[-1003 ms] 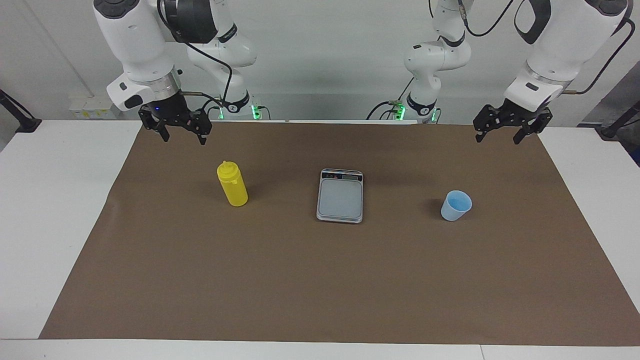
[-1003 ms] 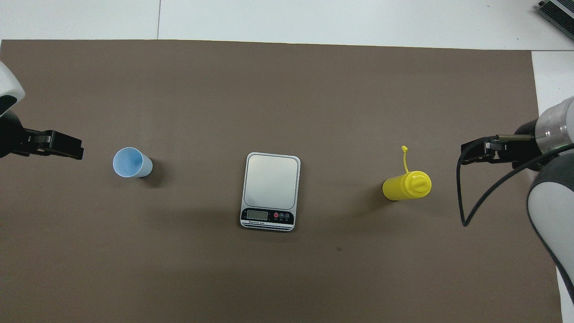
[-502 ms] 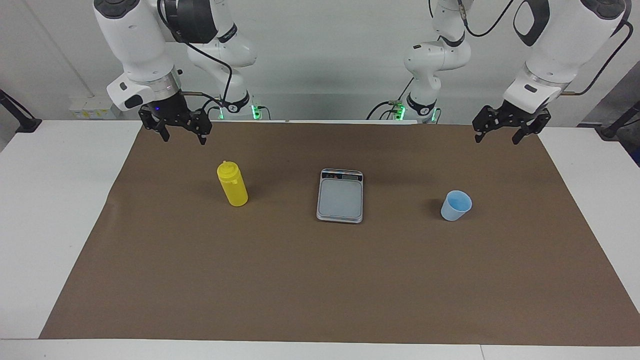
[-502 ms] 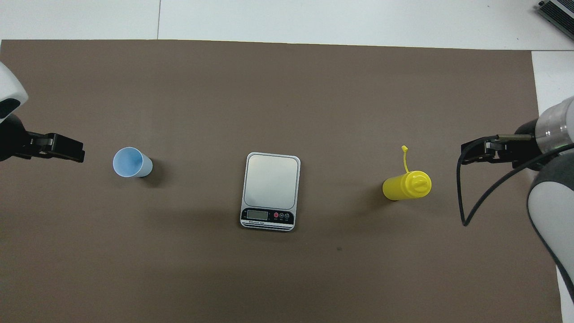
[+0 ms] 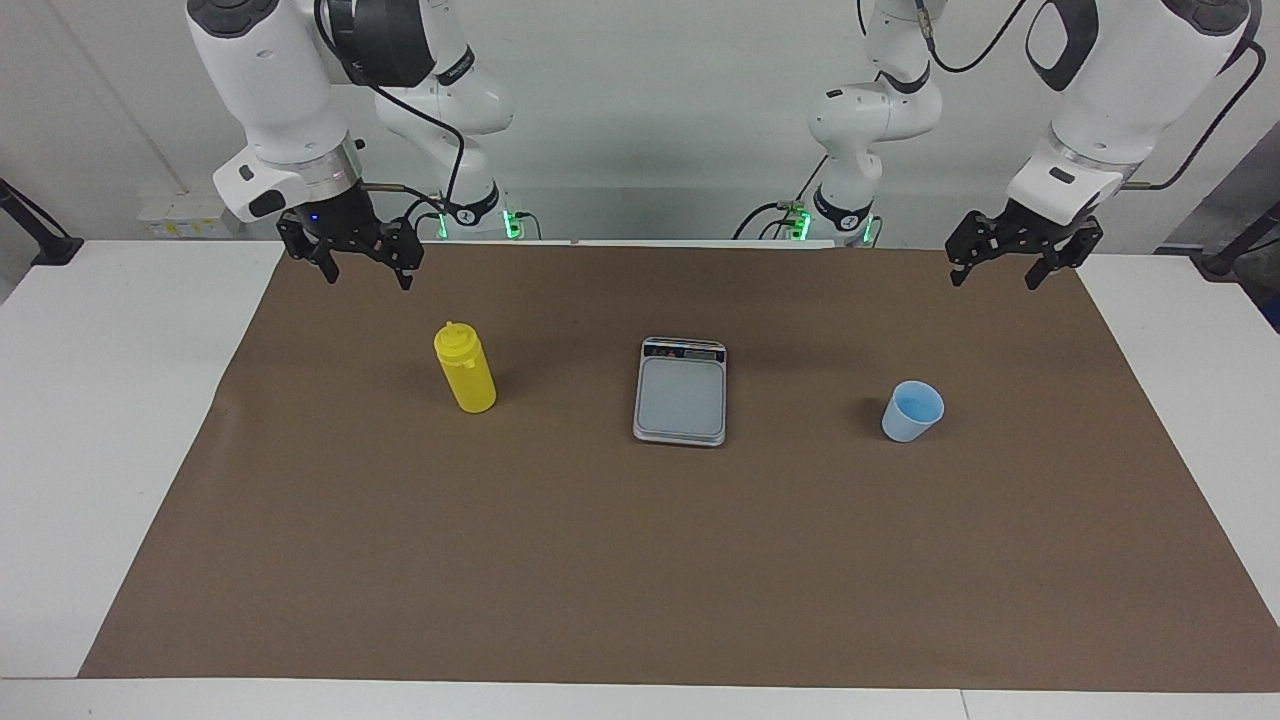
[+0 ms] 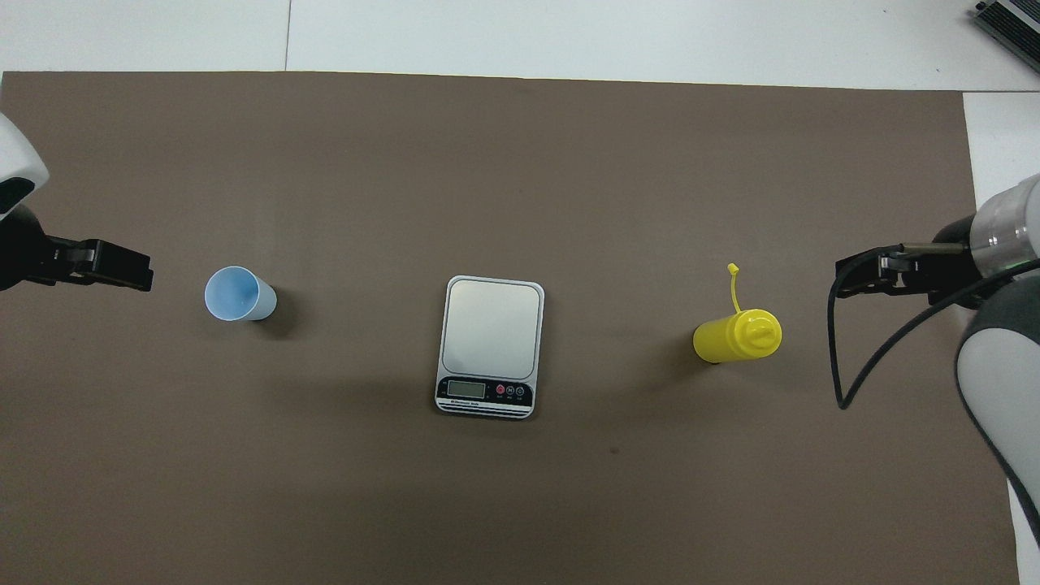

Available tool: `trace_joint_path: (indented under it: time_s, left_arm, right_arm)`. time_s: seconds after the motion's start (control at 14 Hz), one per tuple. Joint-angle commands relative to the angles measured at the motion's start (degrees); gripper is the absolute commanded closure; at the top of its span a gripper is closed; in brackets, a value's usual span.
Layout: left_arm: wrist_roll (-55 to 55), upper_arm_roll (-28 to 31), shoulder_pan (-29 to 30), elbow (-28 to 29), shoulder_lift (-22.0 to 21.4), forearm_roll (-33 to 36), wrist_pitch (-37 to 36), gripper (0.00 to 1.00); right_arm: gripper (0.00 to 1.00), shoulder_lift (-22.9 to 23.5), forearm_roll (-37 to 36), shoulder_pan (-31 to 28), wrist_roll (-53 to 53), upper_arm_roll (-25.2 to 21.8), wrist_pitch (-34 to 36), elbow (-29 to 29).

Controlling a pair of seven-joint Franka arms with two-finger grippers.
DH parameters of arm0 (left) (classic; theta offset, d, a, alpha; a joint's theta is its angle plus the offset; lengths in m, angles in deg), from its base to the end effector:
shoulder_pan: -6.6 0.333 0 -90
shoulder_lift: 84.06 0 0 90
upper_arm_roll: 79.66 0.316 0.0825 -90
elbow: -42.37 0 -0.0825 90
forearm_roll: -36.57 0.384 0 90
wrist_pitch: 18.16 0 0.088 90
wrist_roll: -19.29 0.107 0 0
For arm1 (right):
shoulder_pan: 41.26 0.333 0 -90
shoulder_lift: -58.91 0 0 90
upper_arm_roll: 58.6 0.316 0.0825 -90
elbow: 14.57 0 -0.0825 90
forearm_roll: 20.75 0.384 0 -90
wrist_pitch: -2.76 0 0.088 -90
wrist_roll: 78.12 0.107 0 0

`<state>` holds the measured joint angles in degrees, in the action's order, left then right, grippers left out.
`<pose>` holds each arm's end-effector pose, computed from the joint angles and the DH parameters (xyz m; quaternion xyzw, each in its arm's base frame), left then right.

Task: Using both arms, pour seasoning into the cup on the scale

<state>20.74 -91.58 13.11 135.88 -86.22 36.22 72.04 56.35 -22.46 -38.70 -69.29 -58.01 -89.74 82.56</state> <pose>0.5398 -0.0539 0.6161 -0.9982 0.0597 0.0104 0.0012 0.5411 0.0268 0.5939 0.9985 -0.0486 -0.0164 0.0169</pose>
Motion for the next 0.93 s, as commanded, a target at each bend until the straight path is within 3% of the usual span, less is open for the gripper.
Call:
trace_joint_path:
  time_s: [0.0, 0.86]
  left_arm:
    - [-0.67, 0.33, -0.19, 2.65, -1.97, -0.44, 1.82, 0.0]
    - [-0.75, 0.33, -0.37, 3.88, -2.41, -0.44, 2.61, 0.0]
  right_arm:
    - [0.0, -0.16, -0.05, -0.54, 0.84, 0.2, 0.13, 0.25]
    - [0.0, -0.16, -0.05, -0.54, 0.84, 0.28, 0.13, 0.25]
